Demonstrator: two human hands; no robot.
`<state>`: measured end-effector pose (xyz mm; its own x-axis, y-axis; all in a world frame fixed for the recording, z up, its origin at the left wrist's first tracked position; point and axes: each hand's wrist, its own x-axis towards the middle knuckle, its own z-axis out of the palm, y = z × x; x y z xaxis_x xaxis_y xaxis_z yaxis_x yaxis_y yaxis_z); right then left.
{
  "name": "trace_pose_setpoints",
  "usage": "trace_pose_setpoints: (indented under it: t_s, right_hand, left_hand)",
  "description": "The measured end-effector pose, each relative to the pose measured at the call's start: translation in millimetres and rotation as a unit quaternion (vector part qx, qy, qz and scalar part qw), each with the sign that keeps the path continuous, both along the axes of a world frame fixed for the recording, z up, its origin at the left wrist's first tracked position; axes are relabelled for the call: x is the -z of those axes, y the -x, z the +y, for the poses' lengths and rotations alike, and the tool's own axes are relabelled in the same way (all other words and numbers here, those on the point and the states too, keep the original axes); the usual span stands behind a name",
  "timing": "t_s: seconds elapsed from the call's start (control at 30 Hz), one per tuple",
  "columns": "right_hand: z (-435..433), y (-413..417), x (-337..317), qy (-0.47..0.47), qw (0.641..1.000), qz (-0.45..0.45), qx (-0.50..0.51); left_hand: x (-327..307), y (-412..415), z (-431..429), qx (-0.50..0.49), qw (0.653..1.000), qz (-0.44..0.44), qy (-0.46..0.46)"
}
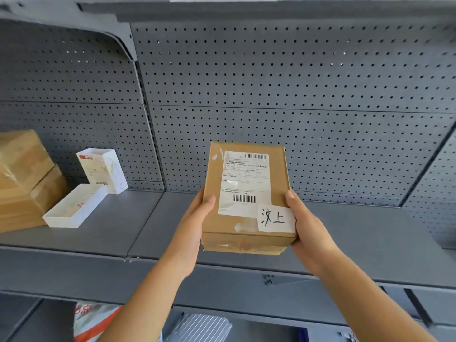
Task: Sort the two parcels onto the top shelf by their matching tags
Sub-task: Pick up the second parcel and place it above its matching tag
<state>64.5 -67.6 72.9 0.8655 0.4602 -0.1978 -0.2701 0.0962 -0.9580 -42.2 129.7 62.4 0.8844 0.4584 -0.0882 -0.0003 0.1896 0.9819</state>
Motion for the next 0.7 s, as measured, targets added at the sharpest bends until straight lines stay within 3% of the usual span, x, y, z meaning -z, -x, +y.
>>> trace_pose_setpoints:
  t_s: [0.33,0.7]
  right_hand:
    - [-62,69,-75,-0.040,0.989,-0.139,0.010]
    - [-98,93,-89,-0.036,0.982,-0.182,0.038]
  left_hand:
    - [-59,59,-53,0.030,0.982,-0.180,-0.042]
    - [-72,79,-80,0.067,0.970,-0.221,-0.072]
